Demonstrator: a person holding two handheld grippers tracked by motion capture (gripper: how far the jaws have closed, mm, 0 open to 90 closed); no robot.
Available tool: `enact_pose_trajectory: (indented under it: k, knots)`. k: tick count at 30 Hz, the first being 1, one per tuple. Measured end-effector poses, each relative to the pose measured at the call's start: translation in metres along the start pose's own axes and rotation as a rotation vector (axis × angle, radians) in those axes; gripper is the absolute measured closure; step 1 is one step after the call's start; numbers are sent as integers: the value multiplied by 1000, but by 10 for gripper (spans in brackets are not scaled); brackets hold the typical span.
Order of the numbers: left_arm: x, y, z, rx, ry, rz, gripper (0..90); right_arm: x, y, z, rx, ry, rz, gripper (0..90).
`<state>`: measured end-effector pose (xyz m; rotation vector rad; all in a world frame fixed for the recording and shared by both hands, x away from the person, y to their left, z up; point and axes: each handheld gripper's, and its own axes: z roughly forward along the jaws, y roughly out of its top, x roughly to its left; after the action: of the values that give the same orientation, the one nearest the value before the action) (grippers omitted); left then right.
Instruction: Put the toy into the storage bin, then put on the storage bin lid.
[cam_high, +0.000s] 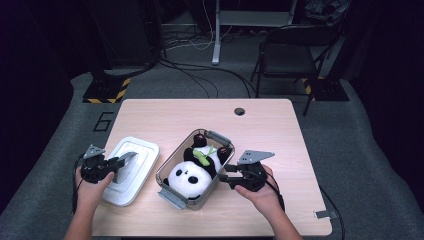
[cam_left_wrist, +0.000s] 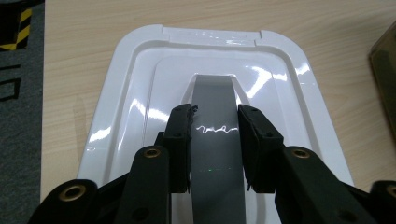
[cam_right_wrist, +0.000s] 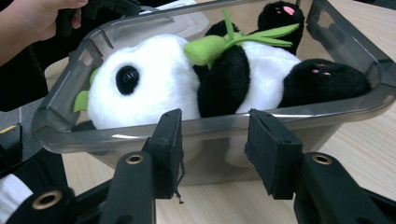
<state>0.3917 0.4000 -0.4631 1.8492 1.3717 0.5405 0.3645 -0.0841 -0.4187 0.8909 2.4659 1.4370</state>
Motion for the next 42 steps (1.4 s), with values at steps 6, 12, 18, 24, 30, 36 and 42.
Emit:
enact_pose_trajectory:
  k: [6,12,18,24,30,36,42]
  knots:
    - [3,1,-4,3,-7,-6,665,4,5,9,9,0,-1,553]
    - [5,1,-6,-3,-8,-16,665,15,10,22,23,38,-26,557]
    - [5,2,-9,-13,-5,-19,665,26,11,29,26,98,-32,558]
    - [6,3,-11,-17,-4,-25,665,31,12,32,27,109,-51,557]
    - [5,4,-13,-7,-7,-14,665,30,11,31,34,100,-57,547]
    - [5,6,-15,-5,-9,-21,665,27,11,24,13,91,-55,542]
    - [2,7,-14,5,-13,-15,665,21,8,19,11,66,-46,536]
